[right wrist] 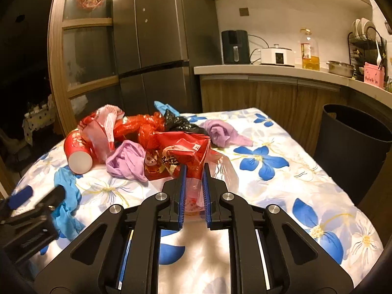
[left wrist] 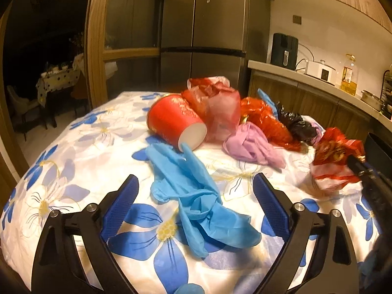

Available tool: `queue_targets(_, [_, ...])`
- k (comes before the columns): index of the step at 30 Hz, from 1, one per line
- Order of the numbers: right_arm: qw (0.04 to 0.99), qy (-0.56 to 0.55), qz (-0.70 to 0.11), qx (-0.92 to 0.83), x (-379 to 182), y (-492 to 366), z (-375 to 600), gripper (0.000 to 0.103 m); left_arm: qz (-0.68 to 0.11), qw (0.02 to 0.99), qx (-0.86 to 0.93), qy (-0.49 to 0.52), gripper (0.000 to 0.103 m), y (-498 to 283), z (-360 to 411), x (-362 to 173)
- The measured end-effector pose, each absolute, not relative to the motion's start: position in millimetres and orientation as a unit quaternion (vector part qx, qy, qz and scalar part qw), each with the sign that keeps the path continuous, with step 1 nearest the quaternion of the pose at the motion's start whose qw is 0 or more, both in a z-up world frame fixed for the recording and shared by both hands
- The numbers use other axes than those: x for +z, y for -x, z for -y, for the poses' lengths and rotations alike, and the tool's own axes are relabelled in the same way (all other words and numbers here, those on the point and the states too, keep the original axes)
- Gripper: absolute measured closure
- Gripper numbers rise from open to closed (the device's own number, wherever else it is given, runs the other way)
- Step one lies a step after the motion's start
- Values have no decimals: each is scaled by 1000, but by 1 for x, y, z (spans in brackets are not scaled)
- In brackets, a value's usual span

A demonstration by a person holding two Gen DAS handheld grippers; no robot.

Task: Collect trash
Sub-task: 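Grasp the blue glove with the left tool while the right tool grasps the red snack bag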

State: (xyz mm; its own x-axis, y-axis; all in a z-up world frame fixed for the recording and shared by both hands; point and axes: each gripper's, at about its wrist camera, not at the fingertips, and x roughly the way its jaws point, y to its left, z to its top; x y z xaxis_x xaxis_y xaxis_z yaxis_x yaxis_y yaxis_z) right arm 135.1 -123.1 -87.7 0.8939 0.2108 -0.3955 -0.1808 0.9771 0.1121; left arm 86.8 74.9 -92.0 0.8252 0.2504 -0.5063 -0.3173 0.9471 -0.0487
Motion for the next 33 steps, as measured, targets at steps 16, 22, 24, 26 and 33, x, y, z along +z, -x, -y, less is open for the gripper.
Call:
queue_targets(16, [977, -45, -180, 105, -68, -113, 137, 91, -339, 930, 134, 50, 78, -103, -64, -117])
queue_targets(22, [979, -48, -172, 103, -64, -108, 142, 91, -338, 930, 131, 50, 89, -103, -62, -116])
queue_targets(24, [979, -50, -171, 102, -64, -106, 144, 91, -336, 931, 129, 54, 90, -102, -62, -115])
queue_targets(26, [979, -52, -170, 102, -63, -105, 146, 91, -331, 934, 124, 58, 91, -99, -62, -112])
queue_targets(33, [979, -59, -164, 101, -59, -100, 155, 91, -299, 947, 102, 53, 92, -91, -48, -89])
